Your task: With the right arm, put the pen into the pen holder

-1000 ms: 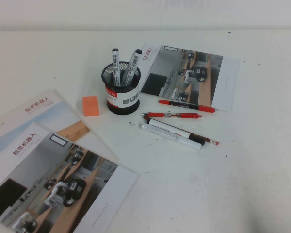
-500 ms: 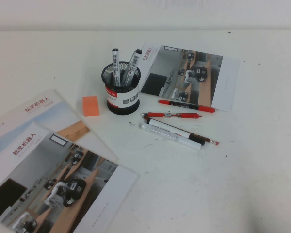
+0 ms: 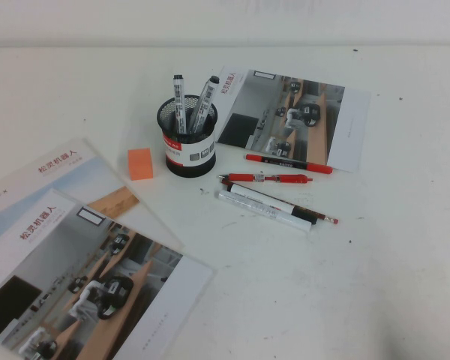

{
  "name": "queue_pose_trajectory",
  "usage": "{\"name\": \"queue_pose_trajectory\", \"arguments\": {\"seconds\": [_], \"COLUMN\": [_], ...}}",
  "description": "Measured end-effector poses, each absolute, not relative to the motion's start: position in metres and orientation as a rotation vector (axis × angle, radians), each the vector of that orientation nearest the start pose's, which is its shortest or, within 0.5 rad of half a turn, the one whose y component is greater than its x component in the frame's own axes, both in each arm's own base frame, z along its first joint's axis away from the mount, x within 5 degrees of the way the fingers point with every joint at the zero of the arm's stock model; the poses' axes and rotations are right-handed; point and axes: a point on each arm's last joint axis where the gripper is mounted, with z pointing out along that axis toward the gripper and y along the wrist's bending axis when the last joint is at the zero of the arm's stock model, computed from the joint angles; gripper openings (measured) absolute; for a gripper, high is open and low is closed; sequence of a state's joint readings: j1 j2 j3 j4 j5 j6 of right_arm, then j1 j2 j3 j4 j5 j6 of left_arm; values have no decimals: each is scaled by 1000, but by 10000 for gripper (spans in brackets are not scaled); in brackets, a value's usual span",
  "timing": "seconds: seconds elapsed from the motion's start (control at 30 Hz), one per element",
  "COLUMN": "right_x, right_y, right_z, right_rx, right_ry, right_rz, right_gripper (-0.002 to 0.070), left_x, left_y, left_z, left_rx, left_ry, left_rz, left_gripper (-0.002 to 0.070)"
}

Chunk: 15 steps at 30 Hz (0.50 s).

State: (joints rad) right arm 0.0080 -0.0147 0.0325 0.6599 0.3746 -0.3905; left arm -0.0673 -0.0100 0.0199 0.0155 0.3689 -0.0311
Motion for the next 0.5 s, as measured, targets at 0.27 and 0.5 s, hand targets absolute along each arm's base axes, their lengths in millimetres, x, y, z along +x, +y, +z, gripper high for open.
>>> {"name": "queue_pose_trajectory", "arguments": {"seconds": [0.27,0.5], "right_x": [52,52], "right_y": [26,28], "right_z": [187,199], "right_rx": [282,573], "right_ry": [1706,1543], "right_rz": [679,1042], "right_gripper": [-20,-20], "left_x": [53,53], "left_y": [-3,-3], "left_z": [174,174], "left_rx": [43,43], "left_ry": [1862,1862], "left_rz": [-53,-53], "left_gripper": [-1,-1]}}
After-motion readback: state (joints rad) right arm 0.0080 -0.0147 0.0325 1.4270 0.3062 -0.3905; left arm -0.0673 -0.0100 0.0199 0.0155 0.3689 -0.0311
